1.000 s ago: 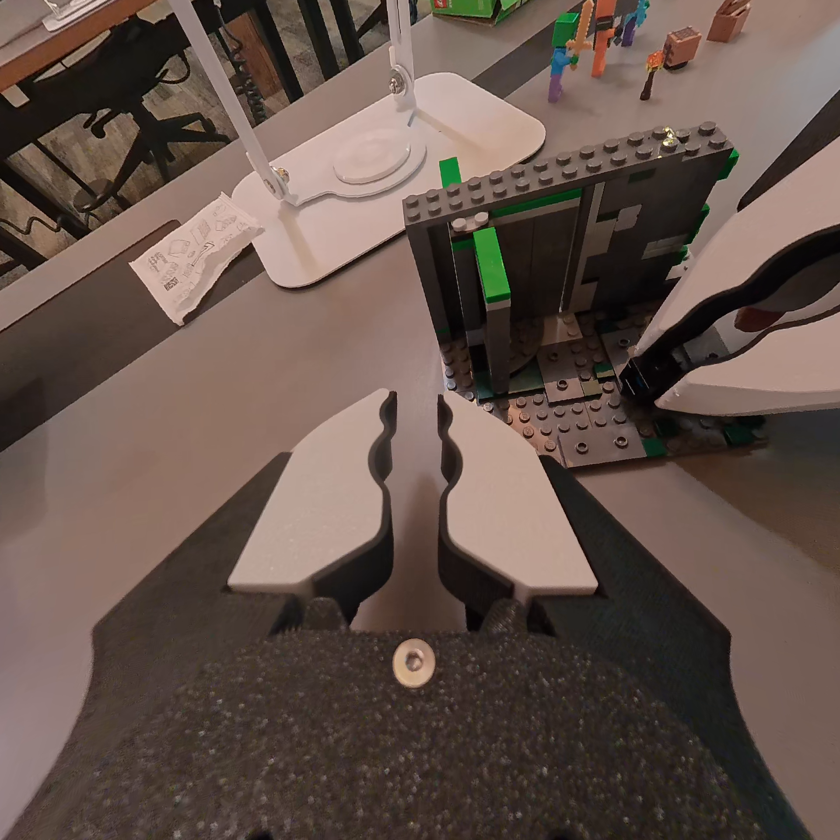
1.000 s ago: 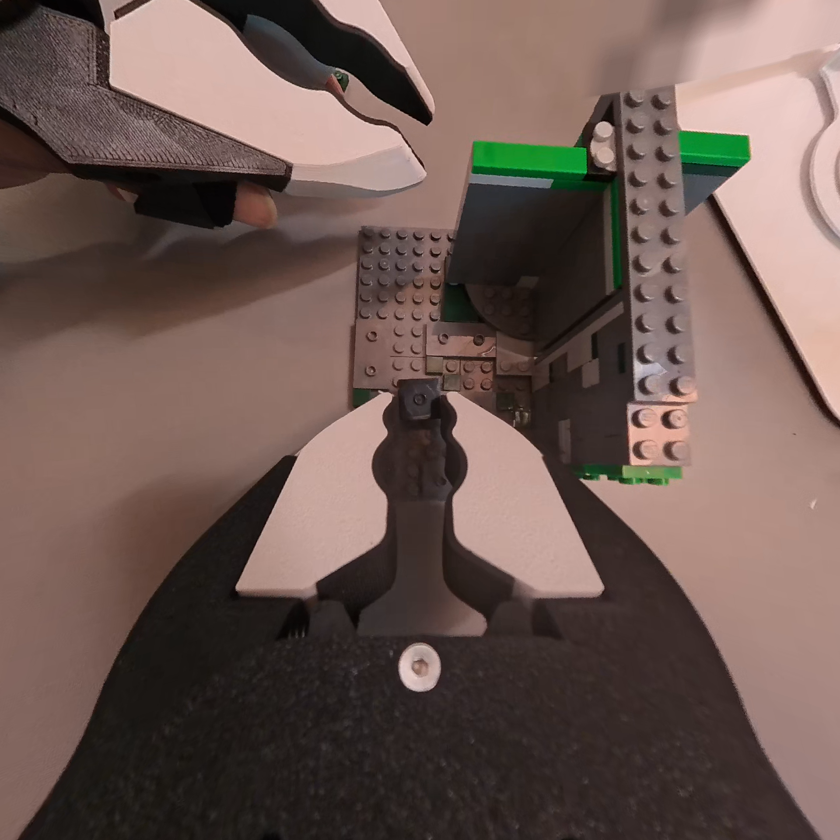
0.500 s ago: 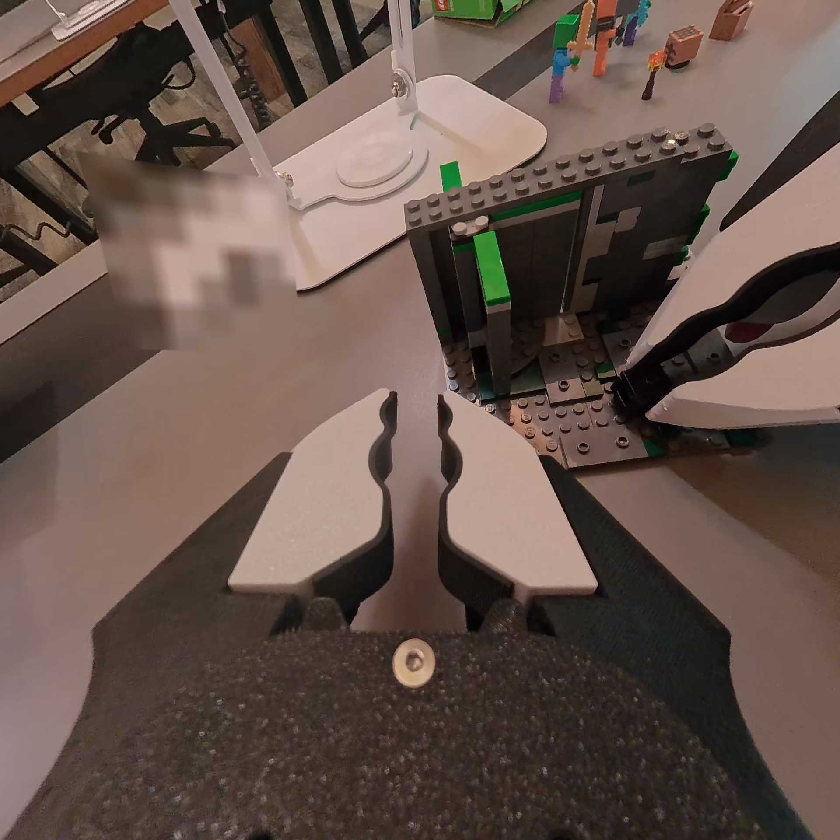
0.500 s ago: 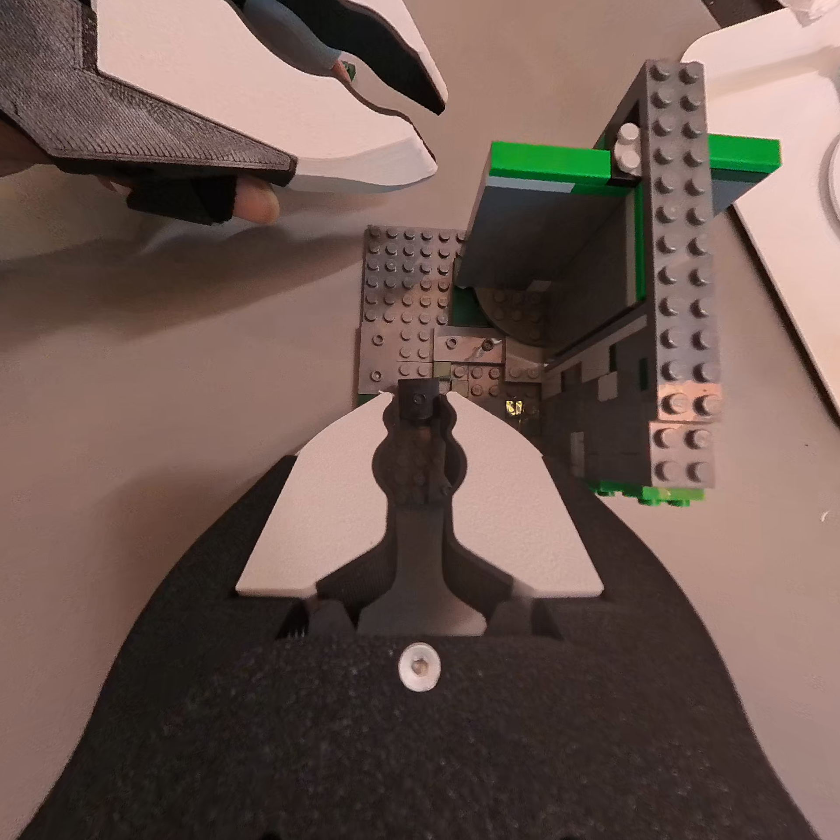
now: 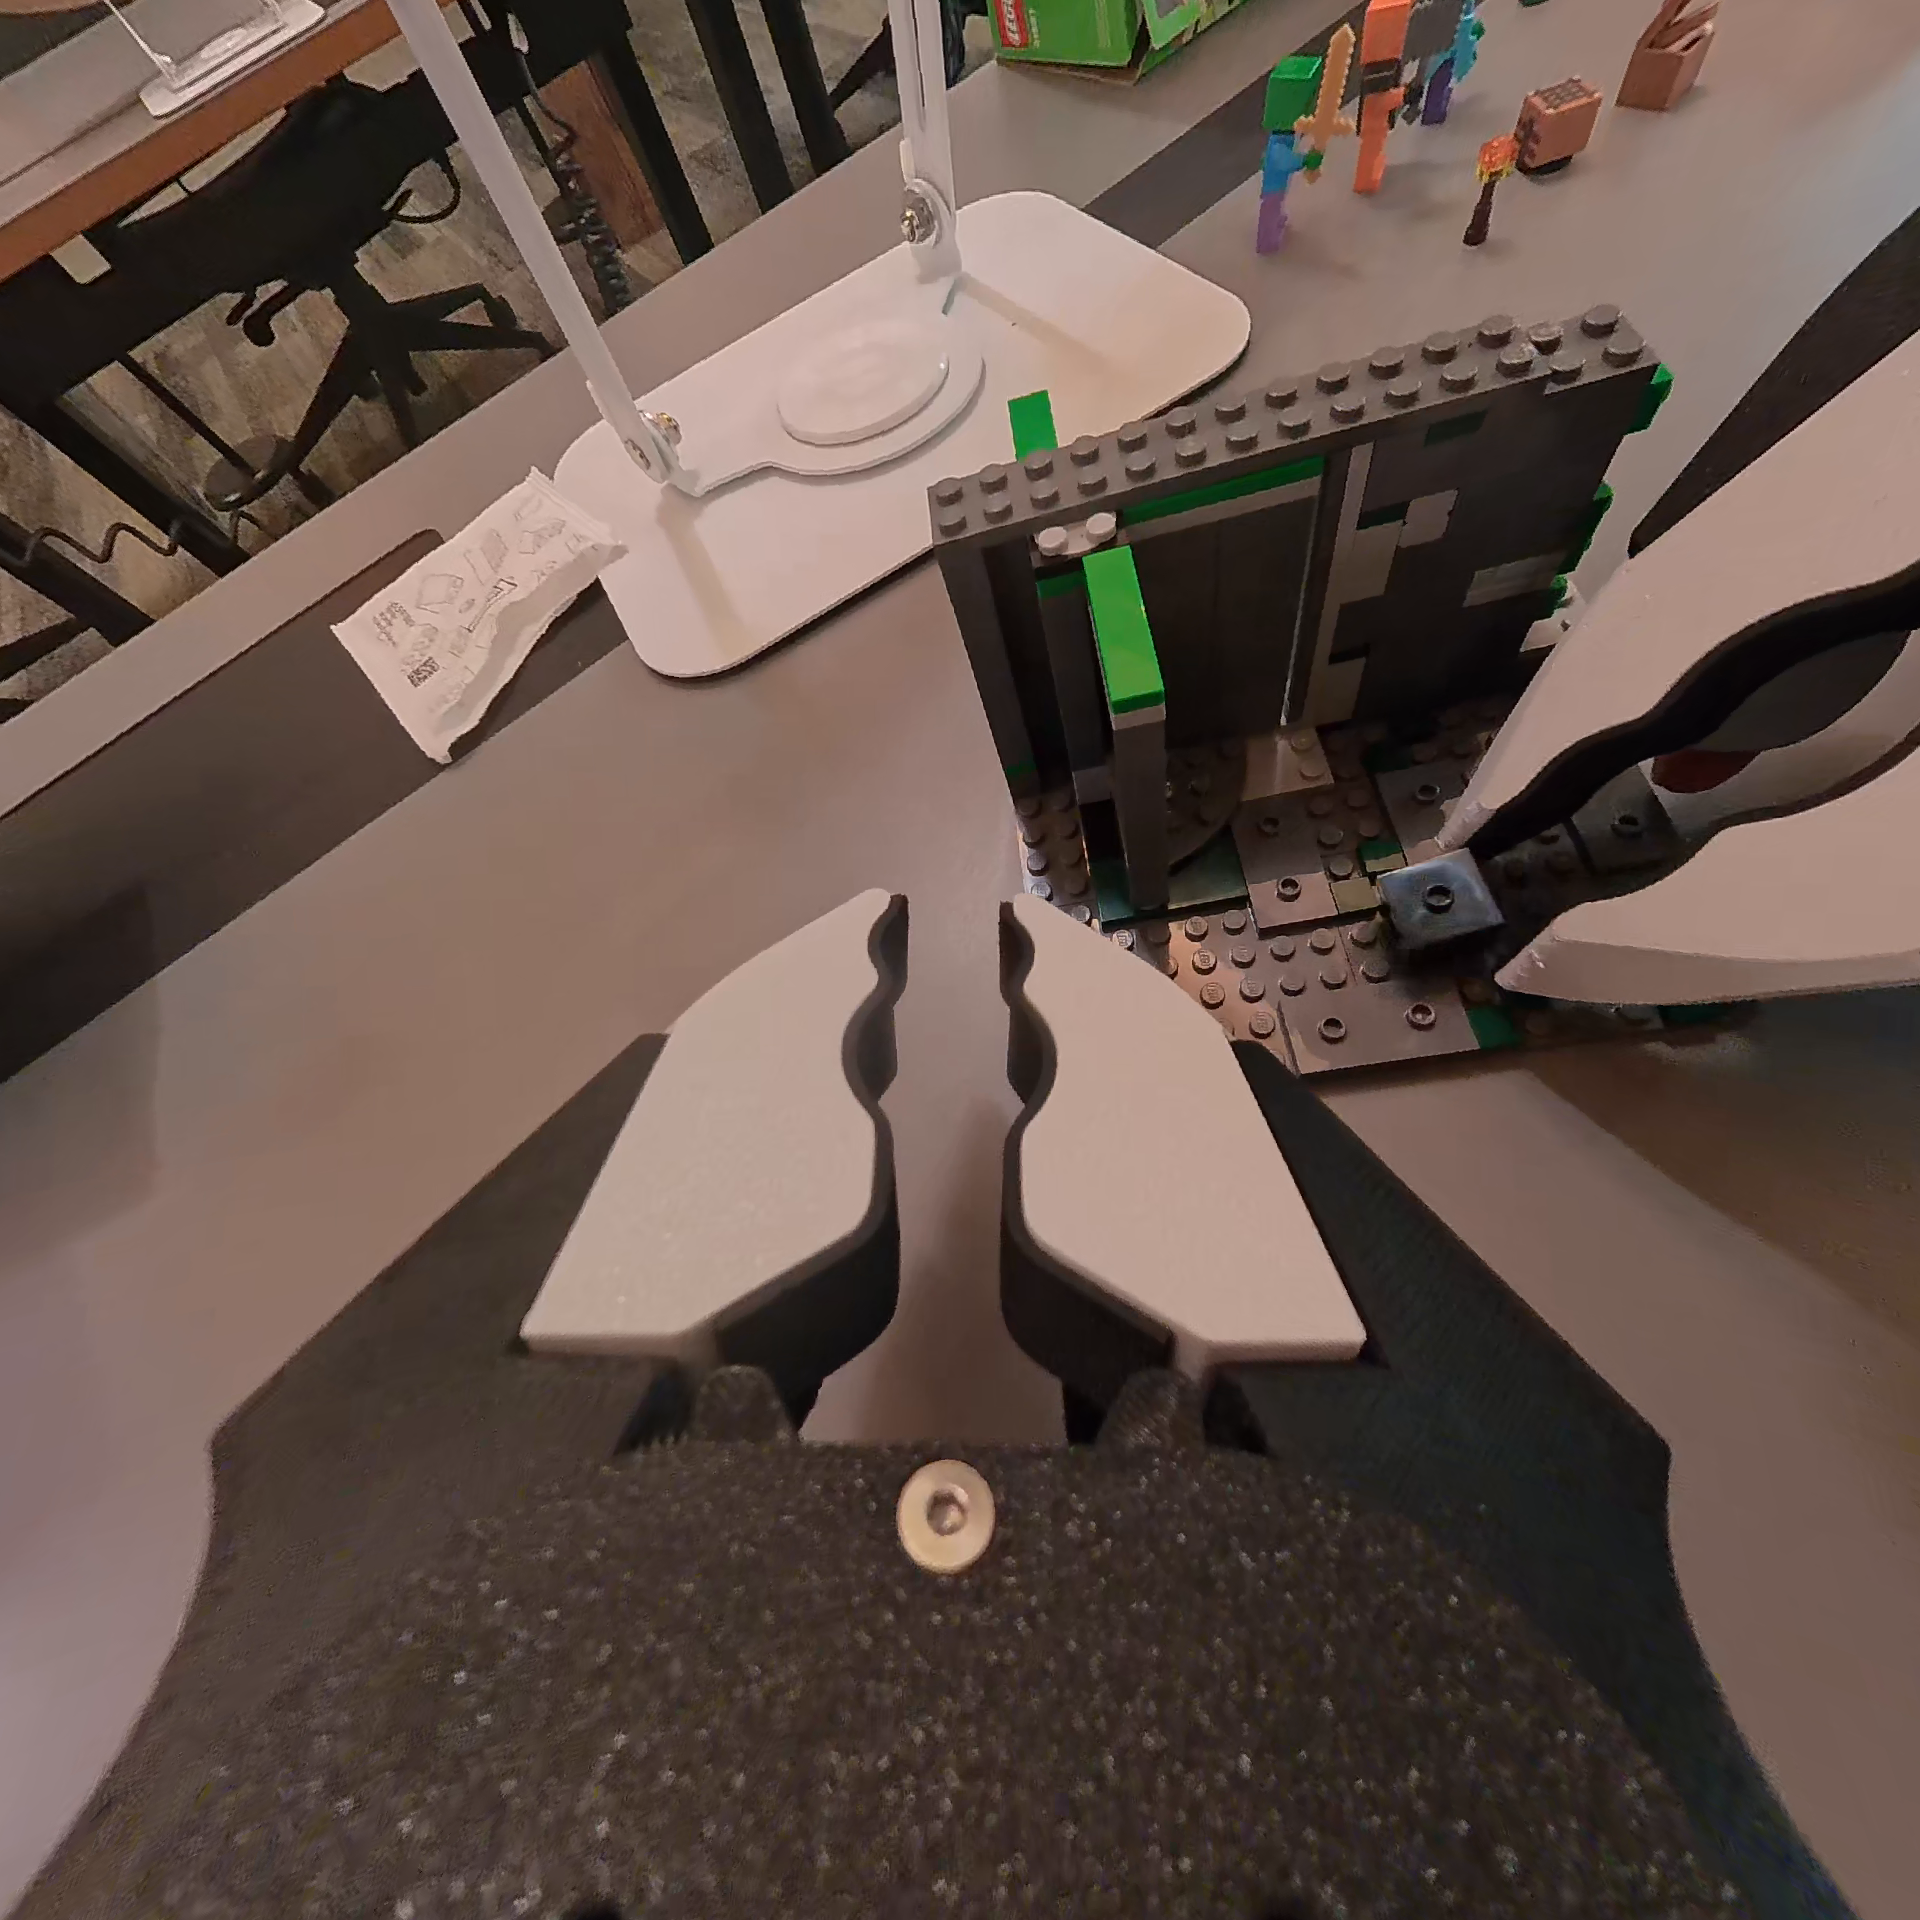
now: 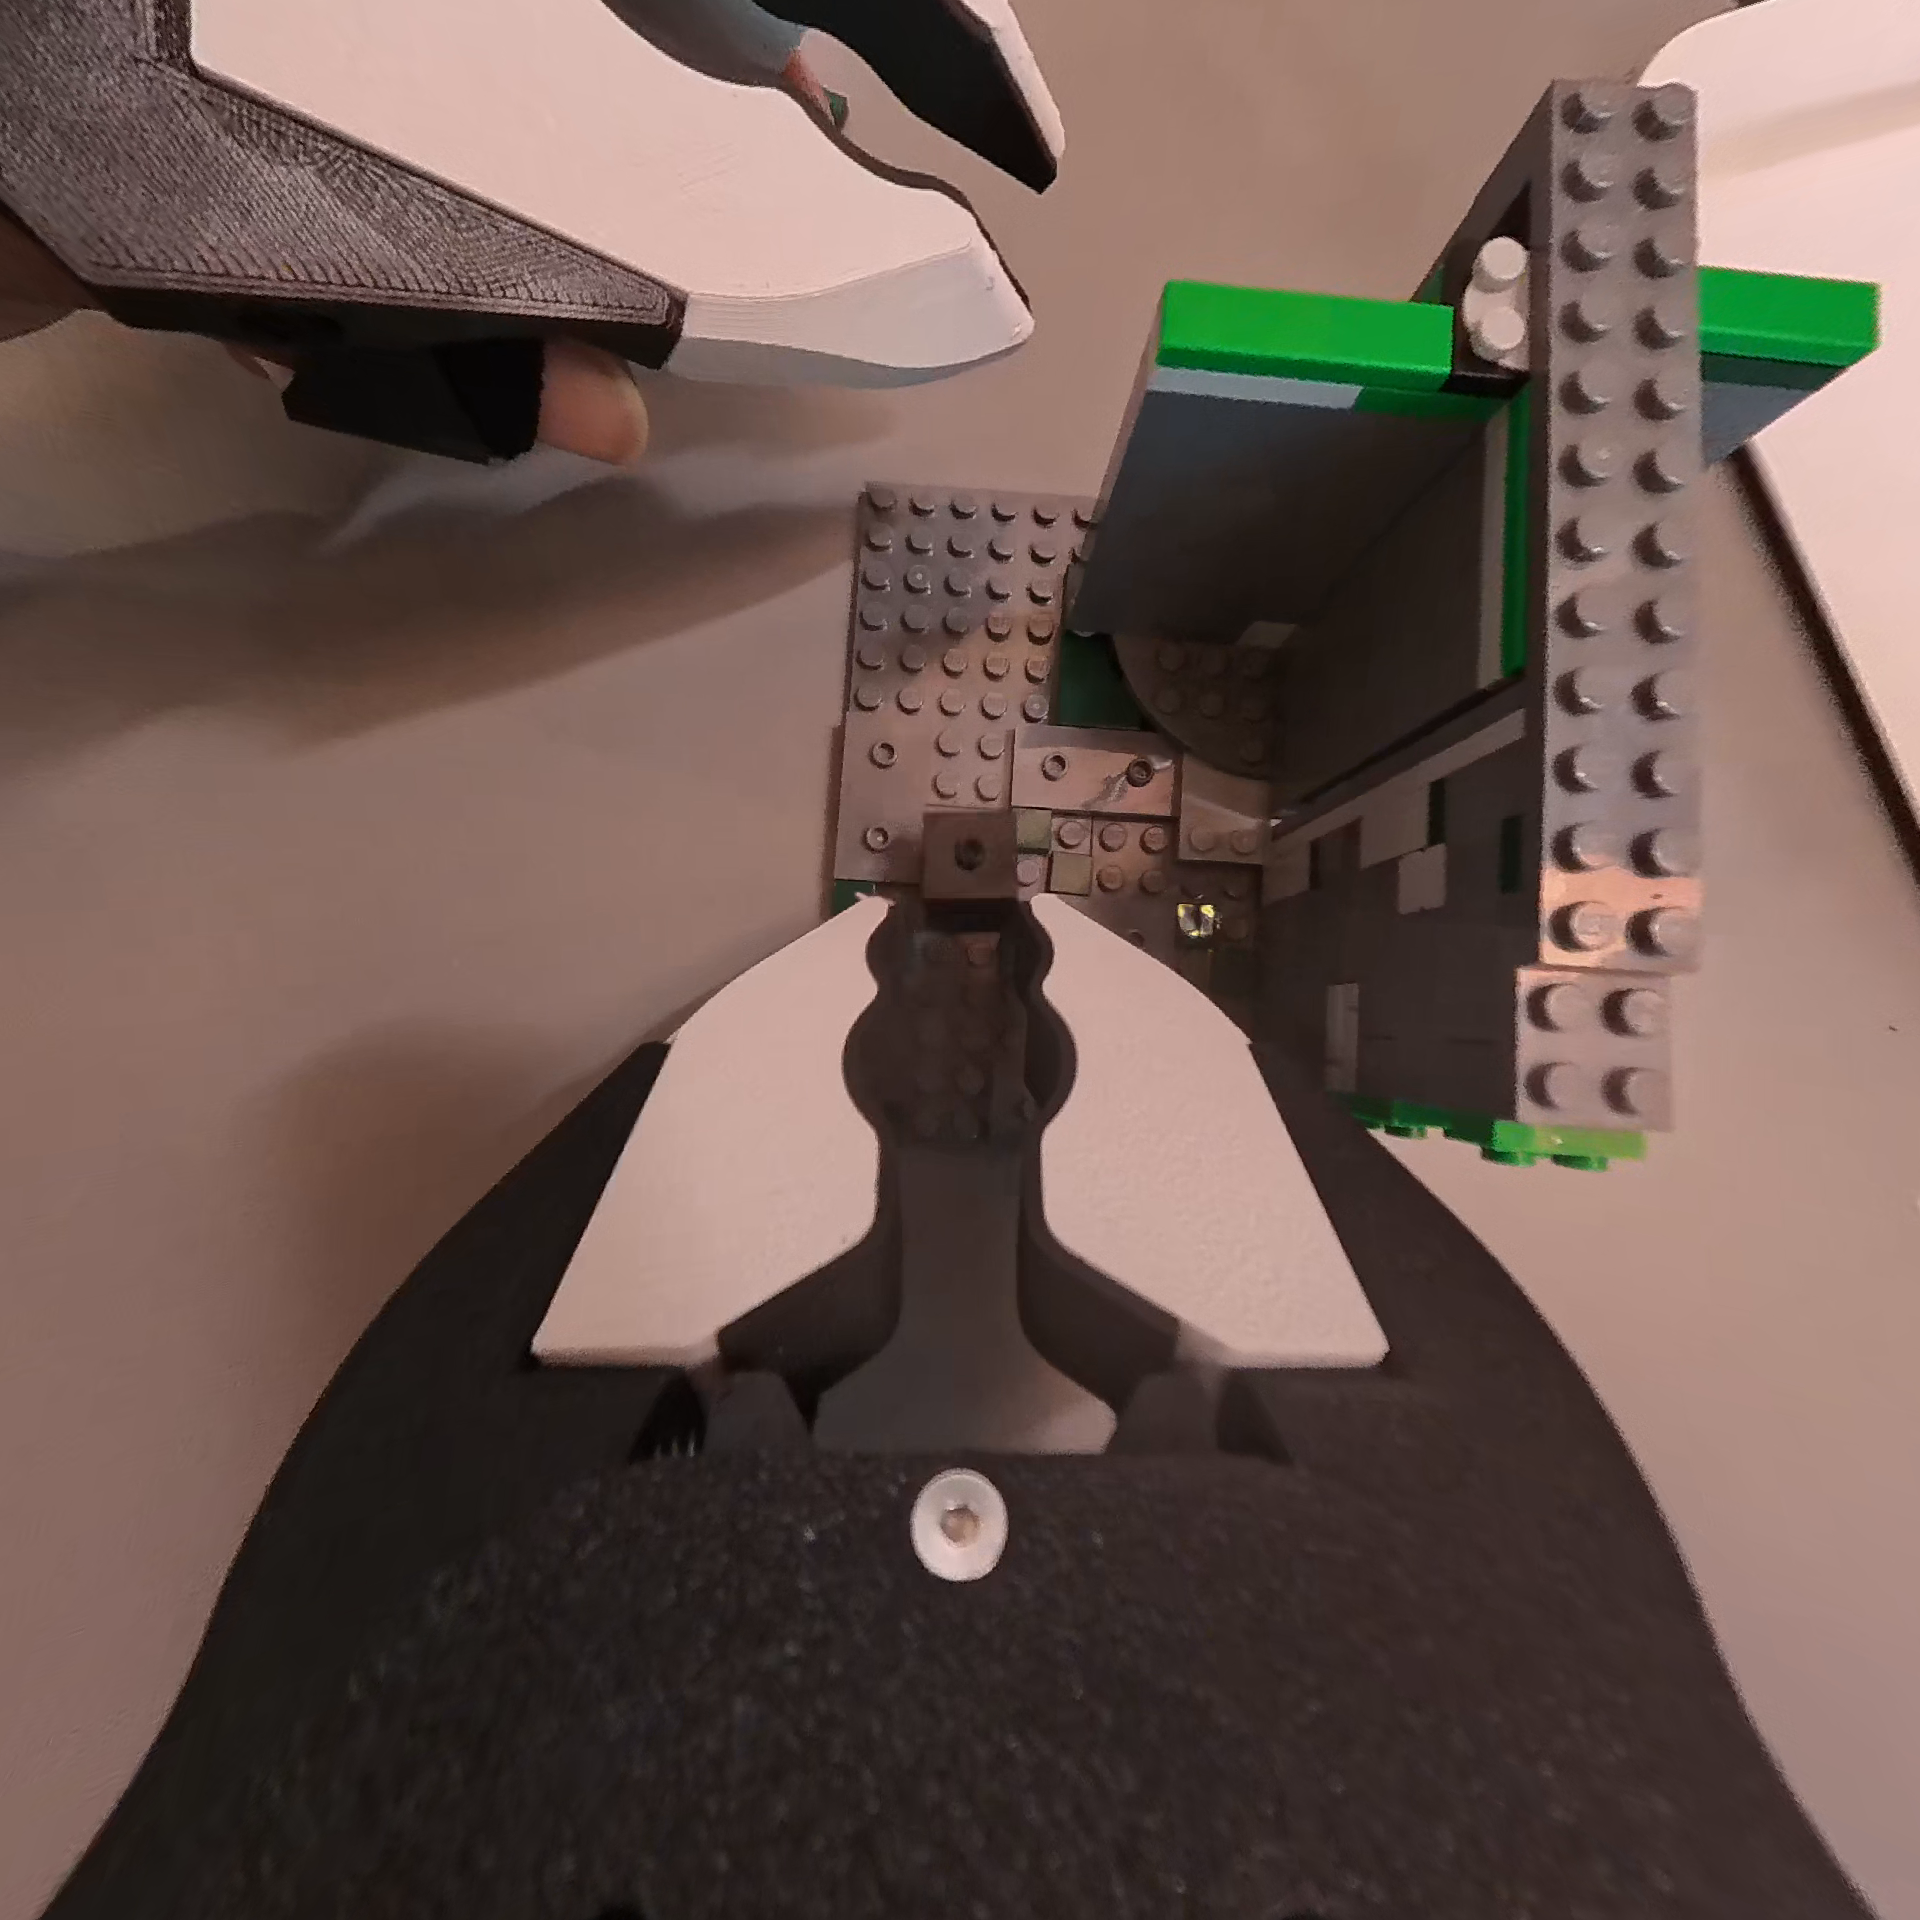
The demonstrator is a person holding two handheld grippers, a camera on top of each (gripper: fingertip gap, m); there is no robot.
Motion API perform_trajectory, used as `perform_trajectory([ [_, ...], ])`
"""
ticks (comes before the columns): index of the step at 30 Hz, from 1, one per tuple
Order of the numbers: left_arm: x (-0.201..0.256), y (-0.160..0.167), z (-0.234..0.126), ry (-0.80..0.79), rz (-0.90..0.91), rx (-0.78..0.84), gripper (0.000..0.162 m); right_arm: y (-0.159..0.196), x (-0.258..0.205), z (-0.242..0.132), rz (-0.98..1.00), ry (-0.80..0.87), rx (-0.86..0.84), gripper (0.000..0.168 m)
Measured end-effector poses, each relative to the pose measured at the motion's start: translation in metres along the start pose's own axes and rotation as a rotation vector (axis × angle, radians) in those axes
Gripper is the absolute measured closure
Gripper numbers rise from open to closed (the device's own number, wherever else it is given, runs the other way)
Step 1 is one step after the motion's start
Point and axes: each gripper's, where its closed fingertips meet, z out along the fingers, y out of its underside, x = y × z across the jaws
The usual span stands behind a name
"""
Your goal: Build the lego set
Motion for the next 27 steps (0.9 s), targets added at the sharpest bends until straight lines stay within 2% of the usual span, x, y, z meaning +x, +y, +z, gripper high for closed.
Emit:
perform_trajectory([
  [9,0.001,-0.003,-0.001,0.002,0.0,0.01,0.146,-0.013,0.002,-0.005,-0.015,-0.029,-0.002,0.145],
  [18,0.001,-0.003,-0.001,0.005,-0.006,0.012,0.146,-0.01,0.004,0.003,-0.095,-0.01,-0.118,0.148],
  [27,0.001,-0.005,-0.002,0.005,-0.005,0.017,0.146,-0.008,0.002,-0.003,0.02,-0.039,-0.091,0.152],
])
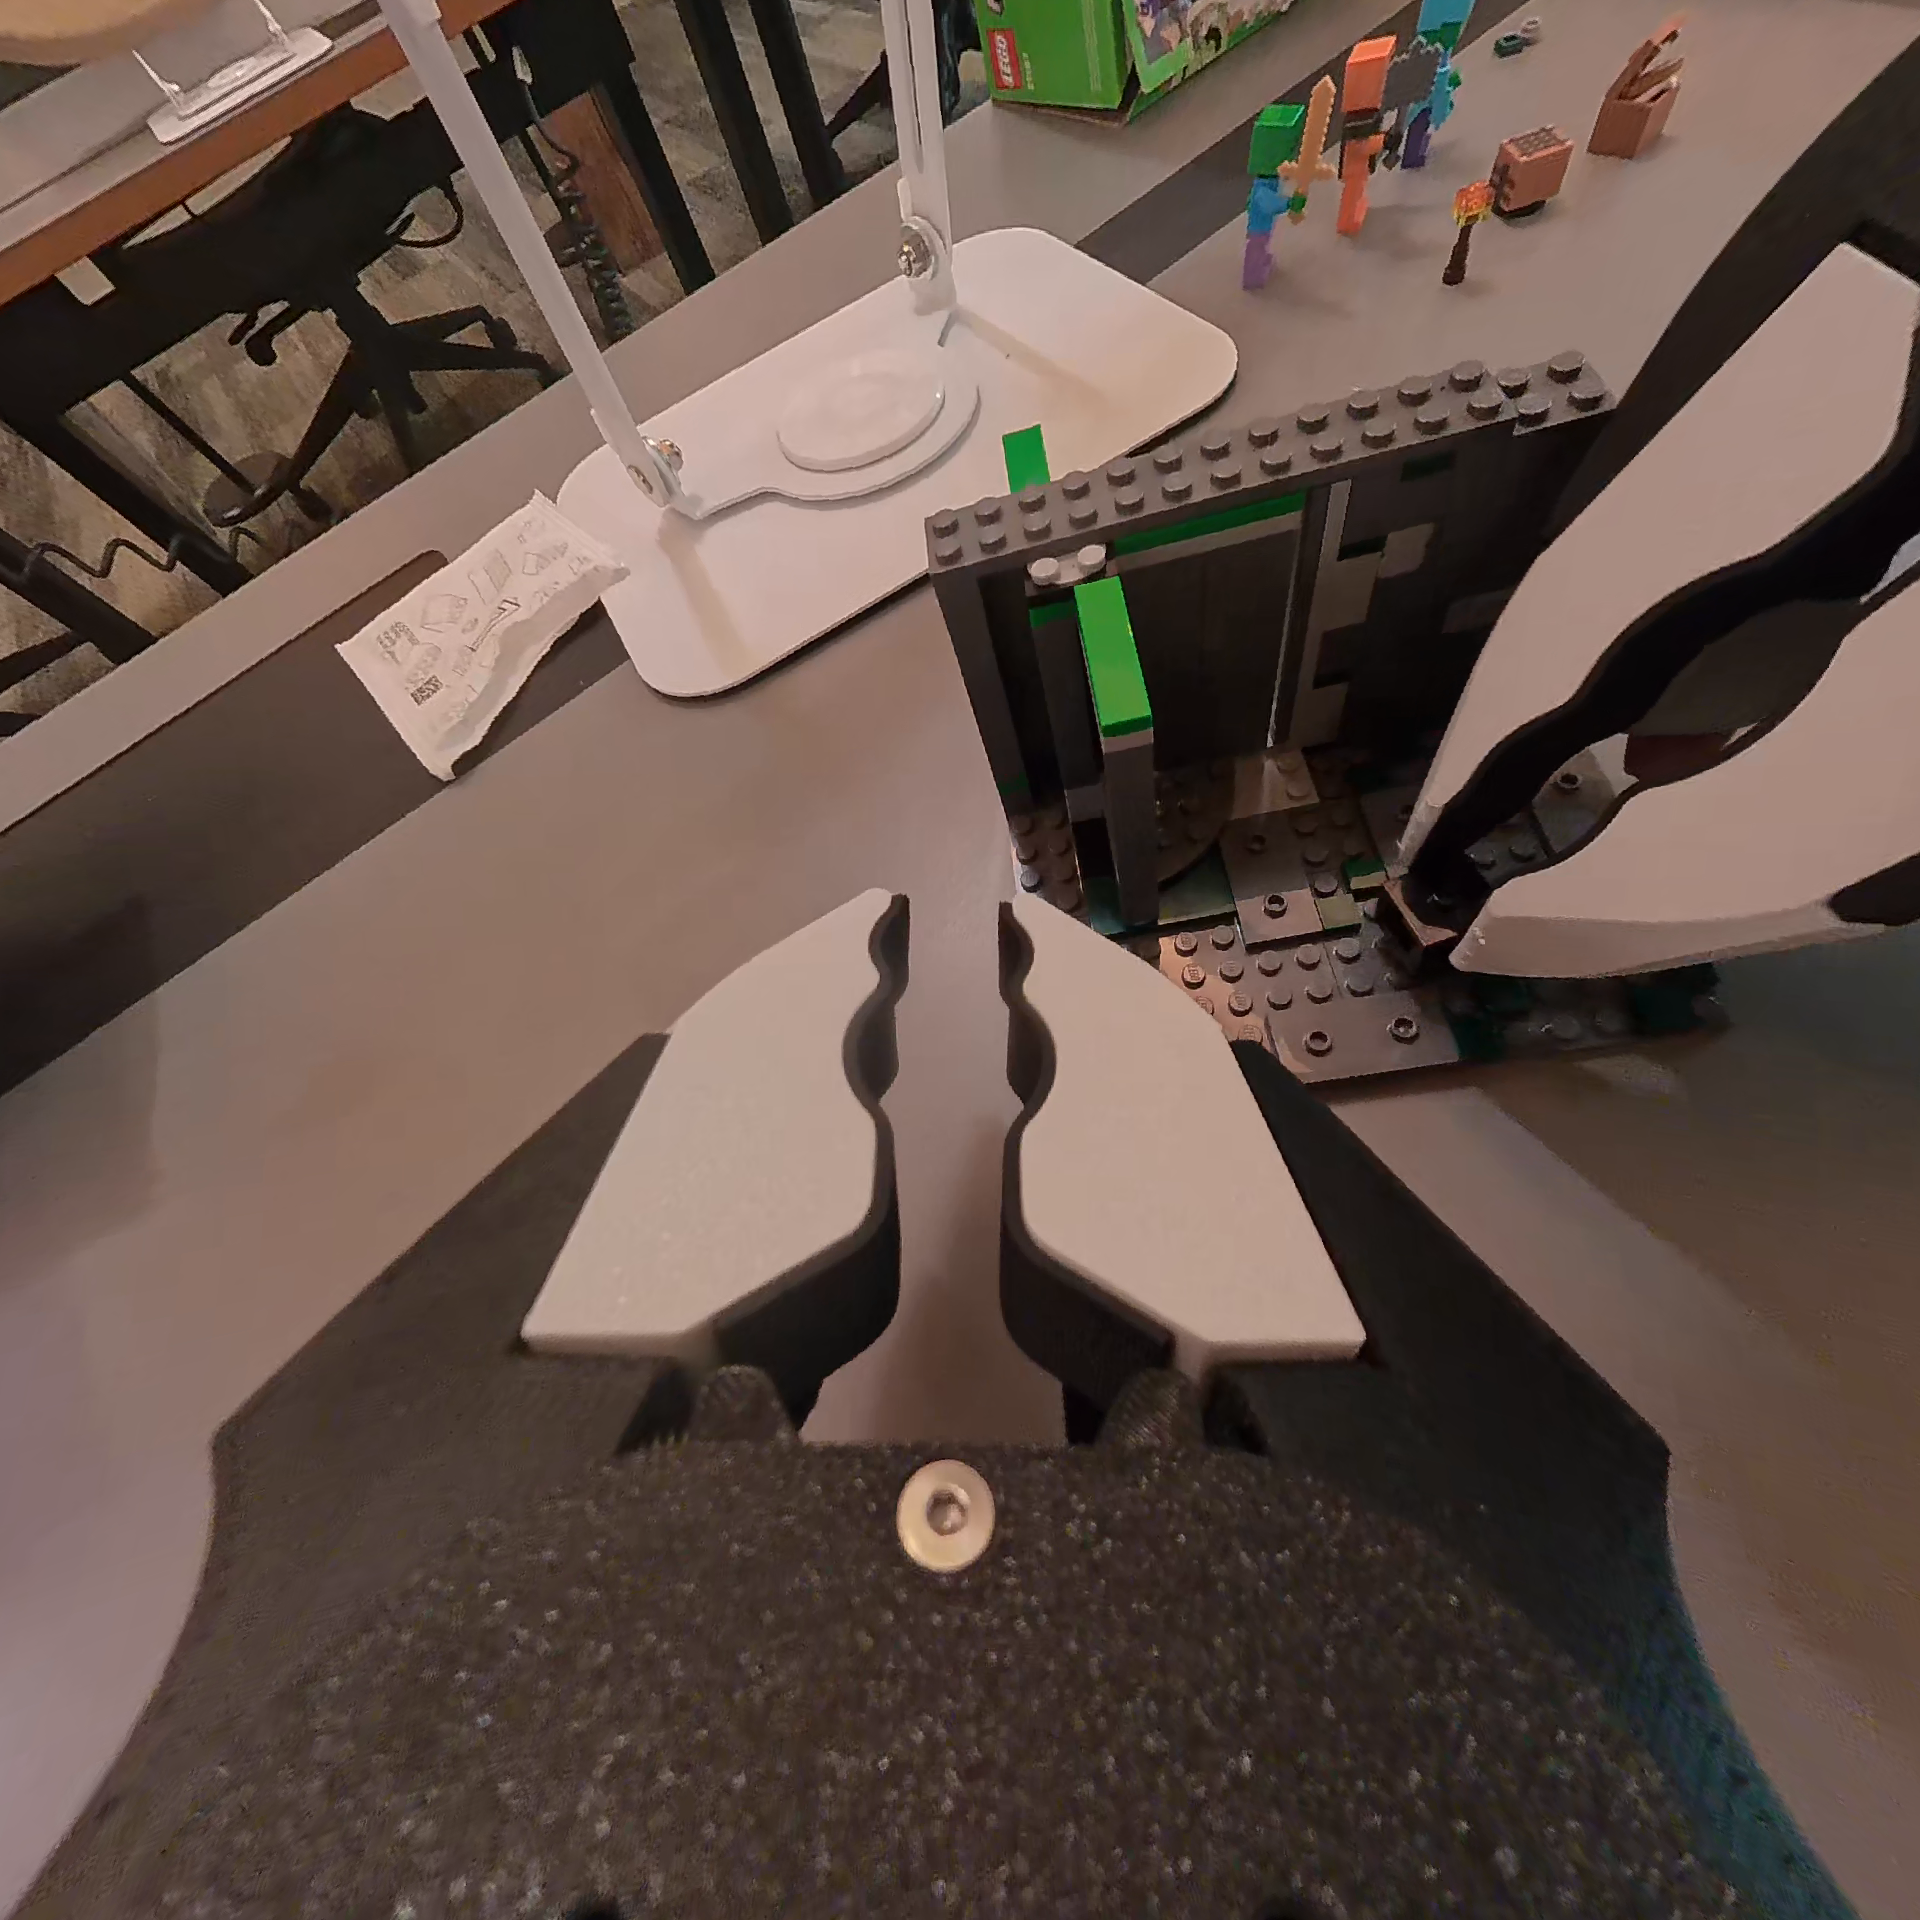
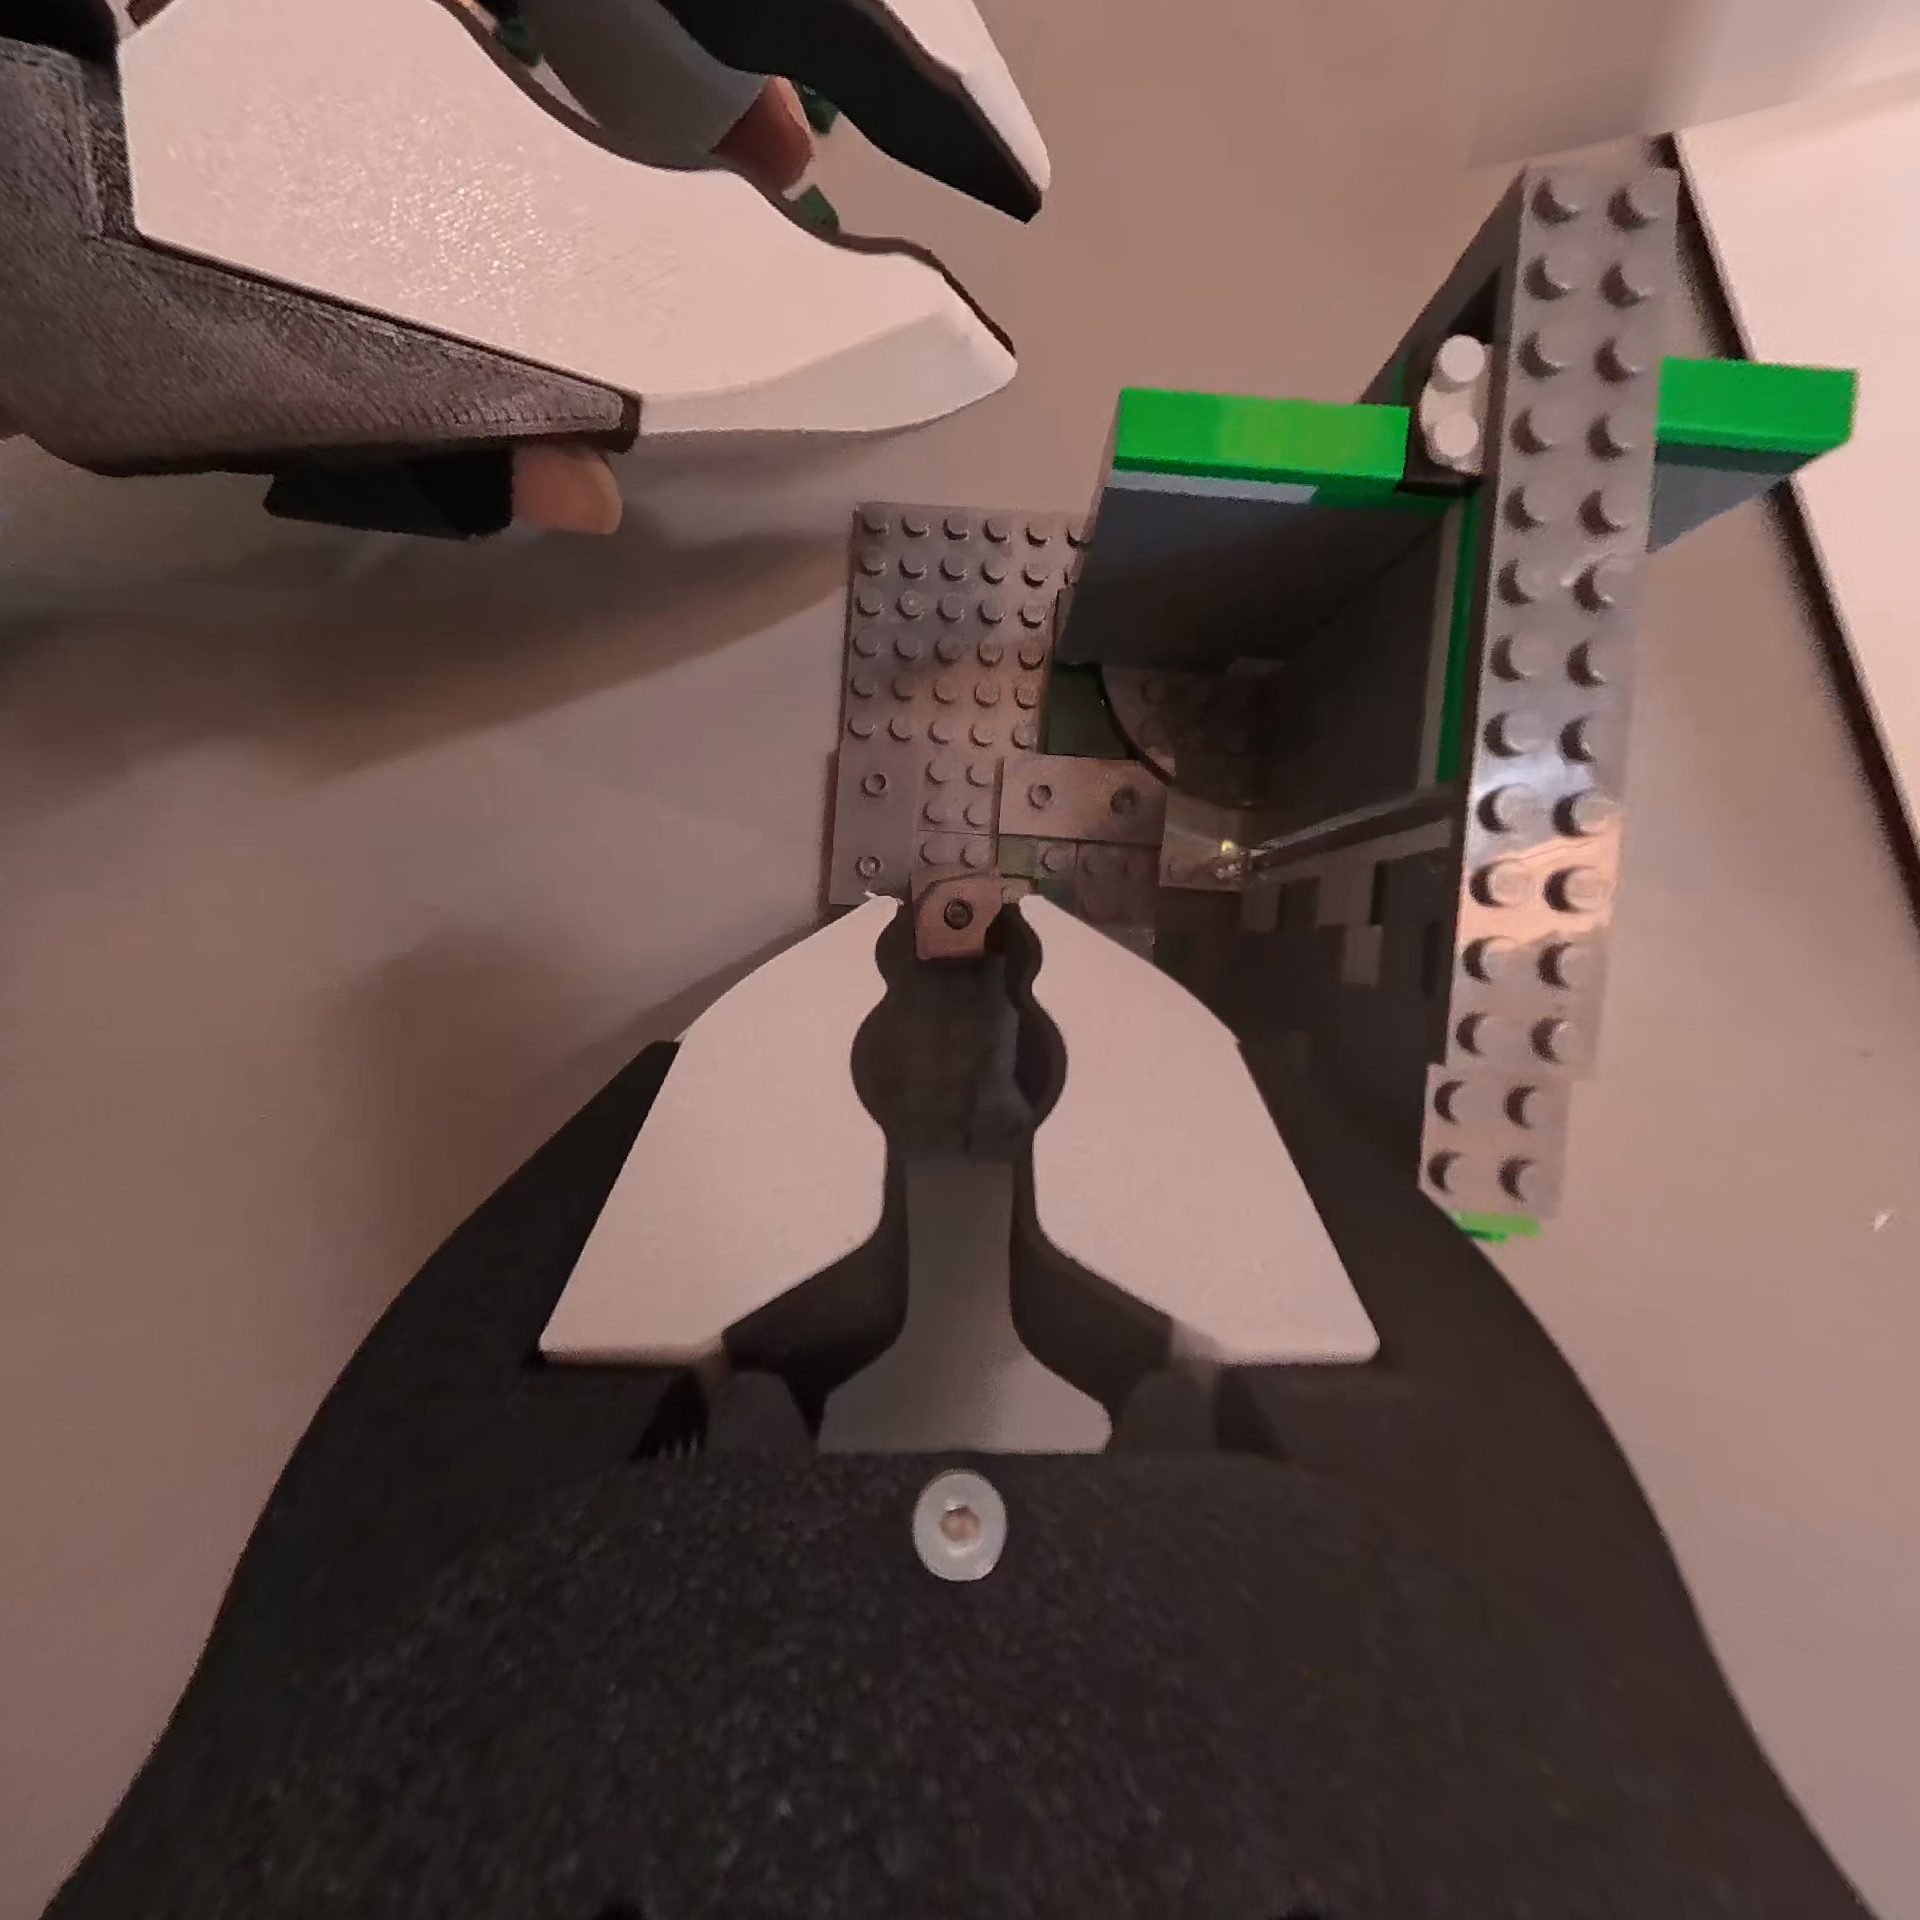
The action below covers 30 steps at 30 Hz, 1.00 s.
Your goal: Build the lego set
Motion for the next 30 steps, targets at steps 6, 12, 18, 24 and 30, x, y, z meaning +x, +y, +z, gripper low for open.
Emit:
perform_trajectory([
  [6,-0.0002,-0.0018,-0.0015,-0.003,0.002,0.006,0.146,0.0037,-0.0012,0.0009,0.032,0.022,0.002,0.152],
  [12,-0.0003,-0.0033,-0.0024,-0.003,0.002,0.01,0.146,0.0044,-0.001,0.0009,0.045,0.045,0.007,0.152],
  [18,0.0001,-0.0033,-0.0023,-0.002,0.004,0.01,0.146,0.0044,-0.0008,0.0011,0.049,0.073,0.011,0.152],
  [24,-0.0002,-0.0036,-0.0028,-0.003,0.003,0.011,0.146,0.0053,-0.0007,0.0007,0.052,0.087,0.003,0.152],
  [30,-0.0002,-0.0038,-0.0028,-0.003,0.003,0.011,0.146,0.0063,-0.0011,0.0002,0.06,0.093,-0.01,0.152],
])
